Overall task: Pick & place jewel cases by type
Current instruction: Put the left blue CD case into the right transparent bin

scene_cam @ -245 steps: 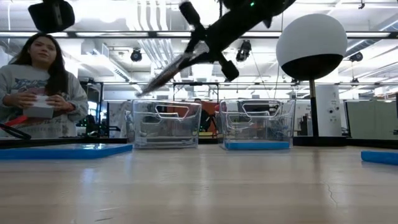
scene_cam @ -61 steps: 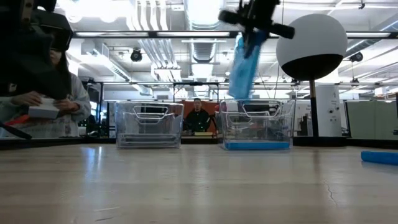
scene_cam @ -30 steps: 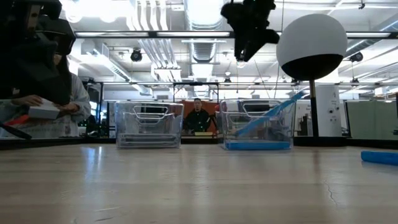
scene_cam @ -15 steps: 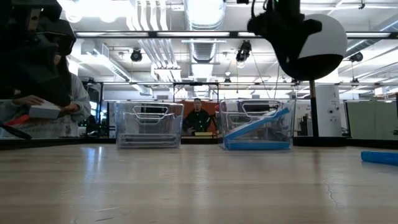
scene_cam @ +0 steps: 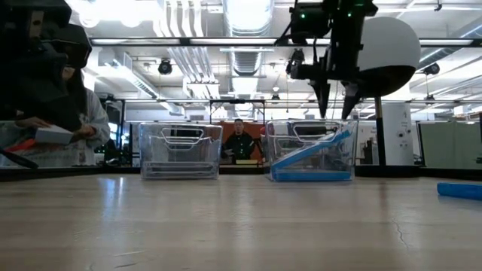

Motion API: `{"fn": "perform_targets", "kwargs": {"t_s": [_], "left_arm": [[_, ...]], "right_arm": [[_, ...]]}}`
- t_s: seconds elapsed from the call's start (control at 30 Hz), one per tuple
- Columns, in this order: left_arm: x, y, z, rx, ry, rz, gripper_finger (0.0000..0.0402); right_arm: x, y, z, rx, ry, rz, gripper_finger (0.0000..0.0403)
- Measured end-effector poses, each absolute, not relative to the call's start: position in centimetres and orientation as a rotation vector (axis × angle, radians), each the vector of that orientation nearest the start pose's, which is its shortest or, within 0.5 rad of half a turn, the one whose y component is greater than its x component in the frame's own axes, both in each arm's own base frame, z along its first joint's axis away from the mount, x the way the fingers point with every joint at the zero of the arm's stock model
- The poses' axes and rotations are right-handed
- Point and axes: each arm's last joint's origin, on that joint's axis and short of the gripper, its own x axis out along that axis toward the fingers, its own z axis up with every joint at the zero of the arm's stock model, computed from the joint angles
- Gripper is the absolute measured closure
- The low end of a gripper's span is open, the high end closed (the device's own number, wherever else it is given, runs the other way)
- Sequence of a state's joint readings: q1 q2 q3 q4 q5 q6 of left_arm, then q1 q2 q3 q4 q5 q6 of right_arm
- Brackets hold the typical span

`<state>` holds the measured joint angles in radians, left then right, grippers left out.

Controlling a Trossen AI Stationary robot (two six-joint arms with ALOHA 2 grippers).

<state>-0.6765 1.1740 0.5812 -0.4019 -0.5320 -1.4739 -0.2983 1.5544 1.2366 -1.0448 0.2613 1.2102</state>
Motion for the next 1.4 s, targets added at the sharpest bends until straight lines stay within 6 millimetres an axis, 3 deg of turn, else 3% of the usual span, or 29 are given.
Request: {"fn": "perform_targets", "kwargs": {"t_s": [0.1,0.2,0.3,0.43,0.63,0.73,0.9,1.13,1.23,1.4], "left_arm": [[16.9,-11.7,18.2,-0.813,0.709,0.456,0.0401],[16.9,-11.7,18.2,-0.801,0.713,0.454,0.0401],[16.9,-11.7,18.2,-0.786,0.716,0.45,0.0401],[16.8,-11.7,18.1,-0.783,0.733,0.445,0.0401],[16.8,-11.6,18.1,-0.797,0.745,0.451,0.0401],[16.8,-11.6,18.1,-0.829,0.741,0.463,0.0401],[16.8,-11.6,18.1,-0.837,0.729,0.472,0.0401],[16.8,-11.5,18.1,-0.854,0.695,0.498,0.0401],[16.8,-11.5,18.1,-0.854,0.688,0.501,0.0401],[16.8,-11.4,18.0,-0.848,0.684,0.509,0.0401]], "right_arm": [[27.3,-8.4,24.9,1.035,0.945,-1.195,0.0173],[28.1,-6.5,25.2,0.918,0.981,-1.093,0.0158],[28.6,-5.5,25.1,0.65,1.13,-0.937,0.0155],[29.2,-5.8,24.2,0.282,1.374,-0.73,0.0156],[31.3,-6.1,22.3,-0.088,1.602,-0.416,0.0149],[31.9,-6.4,21.2,-0.26,1.693,-0.367,0.0147],[32.1,-7.2,20.0,-0.292,1.765,-0.297,0.015],[32.0,-8.9,19.9,-0.264,1.762,-0.335,0.0177],[32.1,-9.3,20.7,-0.307,1.737,-0.394,0.0212],[33.0,-9.6,23.7,-0.342,1.596,-0.507,0.031]]}}
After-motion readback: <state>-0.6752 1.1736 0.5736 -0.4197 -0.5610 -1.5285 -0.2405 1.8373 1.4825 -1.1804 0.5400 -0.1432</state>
